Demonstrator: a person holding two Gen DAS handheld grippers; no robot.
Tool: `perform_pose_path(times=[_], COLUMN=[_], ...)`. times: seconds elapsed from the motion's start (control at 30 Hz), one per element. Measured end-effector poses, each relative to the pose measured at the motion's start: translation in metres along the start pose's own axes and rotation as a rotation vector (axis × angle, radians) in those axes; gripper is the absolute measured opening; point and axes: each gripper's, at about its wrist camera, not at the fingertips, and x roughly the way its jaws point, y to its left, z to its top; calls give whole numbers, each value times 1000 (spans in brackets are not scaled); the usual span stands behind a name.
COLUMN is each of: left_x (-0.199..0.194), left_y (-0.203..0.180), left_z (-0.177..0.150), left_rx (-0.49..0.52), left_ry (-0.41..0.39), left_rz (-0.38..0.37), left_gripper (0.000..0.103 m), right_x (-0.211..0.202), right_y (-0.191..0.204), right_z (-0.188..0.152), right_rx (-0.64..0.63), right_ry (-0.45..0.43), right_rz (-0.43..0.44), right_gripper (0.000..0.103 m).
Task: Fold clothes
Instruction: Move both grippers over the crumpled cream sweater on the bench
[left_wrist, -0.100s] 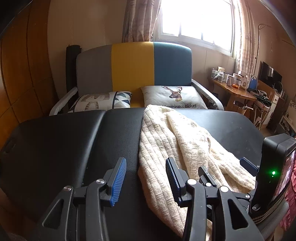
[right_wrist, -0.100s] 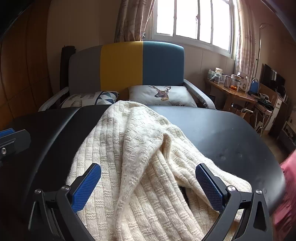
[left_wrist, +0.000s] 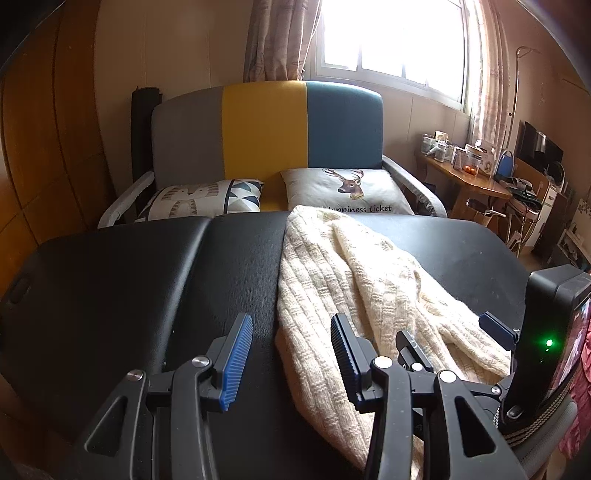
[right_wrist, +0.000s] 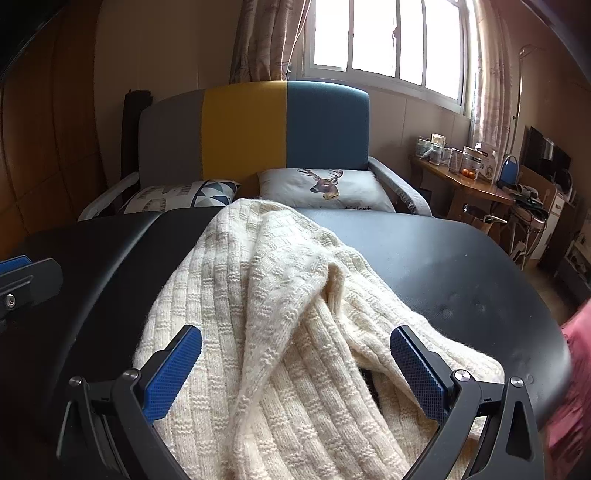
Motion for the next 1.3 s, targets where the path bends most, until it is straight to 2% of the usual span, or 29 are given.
perform_pose_path(times=[0.23,0.37,0.5,0.63,1.0,1.07,1.17,1.3], left_x=[9,15,25,38,74,81,81,73], left_y=[2,8,14,10,23,26,31,41], left_z=[-8,-12,-18,-28,-66,-73,-80,-78], left_rx=[-15,-40,-84,-80,-228,-255,-263,-259], left_ry=[37,71,125,194,422,463,460,414], left_rz=[-23,-81,-182,-199,-597,-671,-656,-624], left_gripper=[45,45,45,45,45,51,52,54], right_x=[2,4,6,6,10,14,17,19], right_y=[0,0,0,-1,-6,-9,-15,-22], right_z=[-4,-6,-8,-9,-13,-15,-17,-18], right_rx=[1,1,0,0,4,9,24,27], right_ry=[6,10,18,20,55,77,93,94], right_rz=[-8,-13,-15,-17,6,7,0,-17], right_gripper=[103,103,103,103,103,103,103,103])
